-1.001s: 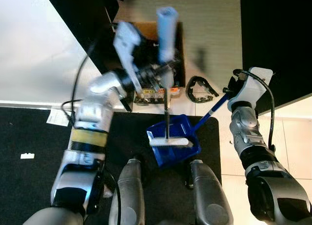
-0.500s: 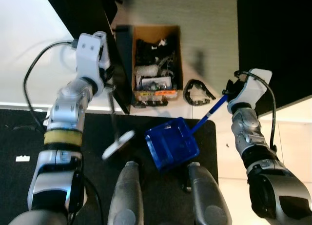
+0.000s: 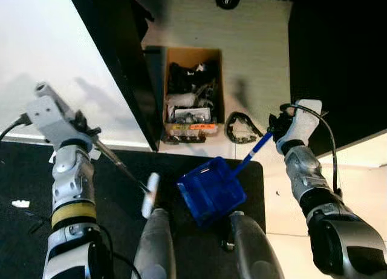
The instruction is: Sweep floor
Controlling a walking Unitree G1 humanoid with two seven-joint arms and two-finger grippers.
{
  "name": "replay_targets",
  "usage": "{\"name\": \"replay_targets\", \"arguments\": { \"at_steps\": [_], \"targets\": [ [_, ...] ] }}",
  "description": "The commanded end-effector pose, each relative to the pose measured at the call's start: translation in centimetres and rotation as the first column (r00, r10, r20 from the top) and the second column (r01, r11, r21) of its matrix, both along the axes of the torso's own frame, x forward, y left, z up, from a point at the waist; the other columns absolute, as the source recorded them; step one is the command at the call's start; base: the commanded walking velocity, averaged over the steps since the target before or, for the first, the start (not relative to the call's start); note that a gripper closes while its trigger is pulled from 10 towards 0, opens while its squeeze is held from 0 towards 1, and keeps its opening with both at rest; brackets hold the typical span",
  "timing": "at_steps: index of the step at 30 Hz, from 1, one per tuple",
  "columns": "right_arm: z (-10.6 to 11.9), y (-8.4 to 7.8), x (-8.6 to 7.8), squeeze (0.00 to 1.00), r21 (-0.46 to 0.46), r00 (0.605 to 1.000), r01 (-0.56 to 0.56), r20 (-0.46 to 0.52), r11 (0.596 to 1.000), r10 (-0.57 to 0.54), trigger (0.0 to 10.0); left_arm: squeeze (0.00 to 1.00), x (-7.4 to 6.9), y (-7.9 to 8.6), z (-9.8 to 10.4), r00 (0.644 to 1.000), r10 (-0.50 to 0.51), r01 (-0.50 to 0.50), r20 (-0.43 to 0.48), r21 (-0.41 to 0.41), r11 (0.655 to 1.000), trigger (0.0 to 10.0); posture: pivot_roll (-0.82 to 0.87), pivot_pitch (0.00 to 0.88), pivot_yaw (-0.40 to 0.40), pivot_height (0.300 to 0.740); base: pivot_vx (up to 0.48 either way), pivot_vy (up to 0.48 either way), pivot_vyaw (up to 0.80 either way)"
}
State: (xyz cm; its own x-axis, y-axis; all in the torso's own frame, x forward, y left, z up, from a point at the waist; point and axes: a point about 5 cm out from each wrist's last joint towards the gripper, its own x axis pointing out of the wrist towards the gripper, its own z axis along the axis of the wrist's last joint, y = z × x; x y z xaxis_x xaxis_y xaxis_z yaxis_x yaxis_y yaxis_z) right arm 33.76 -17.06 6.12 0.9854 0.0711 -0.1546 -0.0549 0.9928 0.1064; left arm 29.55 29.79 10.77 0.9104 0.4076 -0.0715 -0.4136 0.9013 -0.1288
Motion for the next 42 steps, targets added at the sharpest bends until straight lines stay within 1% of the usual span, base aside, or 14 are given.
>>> {"name": "replay_targets", "arguments": {
  "at_steps": [1,5,7,8,11,13,15,20,22,26,32,34,39,42],
  "targets": [
    [-2.2,0.5,-1.3,0.0,0.034,0.996,-0.023,-0.09,0.999,0.026,10.0,0.0,-0.6,1.0,0.8,0.999,0.04,-0.041,0.036,0.048,0.998,10.0,0.05,0.118,-0.024,0.74,0.0,0.0,0.0],
    [-2.0,0.7,-1.3,0.0,0.086,0.996,-0.05,-0.07,0.995,0.056,10.0,0.0,-2.4,3.4,2.4,0.975,0.199,-0.214,0.095,0.186,0.959,10.0,0.06,0.116,-0.034,0.74,0.0,0.0,0.0],
    [-2.0,0.9,-1.3,0.0,0.103,0.995,-0.07,-0.064,0.992,0.077,10.0,0.0,-3.1,4.3,2.6,0.958,0.265,-0.285,0.109,0.265,0.921,10.0,0.07,0.115,-0.036,0.74,0.0,0.0,0.0],
    [-2.0,1.2,-1.3,0.0,0.122,0.994,-0.086,-0.056,0.989,0.094,10.0,0.0,-4.1,5.3,3.0,0.931,0.34,-0.364,0.13,0.33,0.871,10.0,0.07,0.118,-0.041,0.74,0.0,0.0,0.0],
    [-2.0,1.2,-1.3,0.0,0.124,0.994,-0.088,-0.055,0.988,0.095,10.0,0.0,-4.2,5.4,3.0,0.929,0.347,-0.371,0.132,0.335,0.866,10.0,0.07,0.118,-0.041,0.74,0.0,0.0,0.0],
    [-2.0,1.4,-1.2,0.0,0.122,0.992,-0.101,-0.067,0.987,0.11,10.0,0.0,-6.2,7.5,3.5,0.881,0.454,-0.468,0.133,0.39,0.793,10.0,0.08,0.131,-0.058,0.74,0.0,0.0,0.0],
    [-2.0,1.4,-1.2,0.0,0.122,0.992,-0.101,-0.067,0.987,0.11,10.0,0.0,-6.2,7.5,3.5,0.881,0.454,-0.468,0.133,0.39,0.793,10.0,0.08,0.131,-0.058,0.74,0.0,0.0,0.0],
    [-2.0,1.7,-1.1,0.0,0.107,0.987,-0.135,-0.073,0.985,0.143,10.0,0.0,-9.7,11.2,4.1,0.807,0.579,-0.549,0.119,0.514,0.659,10.0,0.08,0.144,-0.073,0.74,0.0,0.0,0.0],
    [-2.0,1.7,-1.1,0.0,0.106,0.987,-0.138,-0.072,0.985,0.146,10.0,0.0,-10.4,12.0,3.9,0.79,0.604,-0.56,0.107,0.526,0.64,10.0,0.08,0.148,-0.077,0.74,0.0,0.0,0.0],
    [-2.0,1.8,-1.1,0.0,0.105,0.985,-0.146,-0.076,0.984,0.154,10.0,0.0,-13.8,14.4,1.2,0.727,0.686,-0.541,-0.038,0.584,0.605,10.0,0.08,0.154,-0.08,0.74,0.0,0.0,0.0],
    [-2.1,1.9,-1.2,0.0,0.104,0.984,-0.151,-0.077,0.983,0.16,10.0,0.0,-16.8,14.9,-2.1,0.636,0.754,-0.545,-0.167,0.595,0.591,10.0,0.08,0.159,-0.077,0.74,0.0,0.0,0.0],
    [-2.1,1.9,-1.2,0.0,0.102,0.984,-0.152,-0.075,0.983,0.159,10.0,0.0,-17.4,14.3,-3.8,0.622,0.755,-0.581,-0.207,0.525,0.622,10.0,0.07,0.162,-0.081,0.74,0.0,0.0,0.0],
    [-2.1,1.9,-1.2,0.0,0.099,0.985,-0.152,-0.067,0.983,0.159,10.0,0.0,-16.4,12.5,-5.5,0.687,0.707,-0.623,-0.17,0.363,0.693,10.0,0.07,0.164,-0.085,0.74,0.0,0.0,0.0],
    [-1.9,2.0,-1.2,0.0,0.097,0.986,-0.152,-0.05,0.984,0.157,10.0,0.0,-13.7,9.9,-5.9,0.787,0.609,-0.57,-0.094,0.267,0.777,10.0,0.05,0.168,-0.086,0.74,0.0,0.0,0.0]
  ]
}}
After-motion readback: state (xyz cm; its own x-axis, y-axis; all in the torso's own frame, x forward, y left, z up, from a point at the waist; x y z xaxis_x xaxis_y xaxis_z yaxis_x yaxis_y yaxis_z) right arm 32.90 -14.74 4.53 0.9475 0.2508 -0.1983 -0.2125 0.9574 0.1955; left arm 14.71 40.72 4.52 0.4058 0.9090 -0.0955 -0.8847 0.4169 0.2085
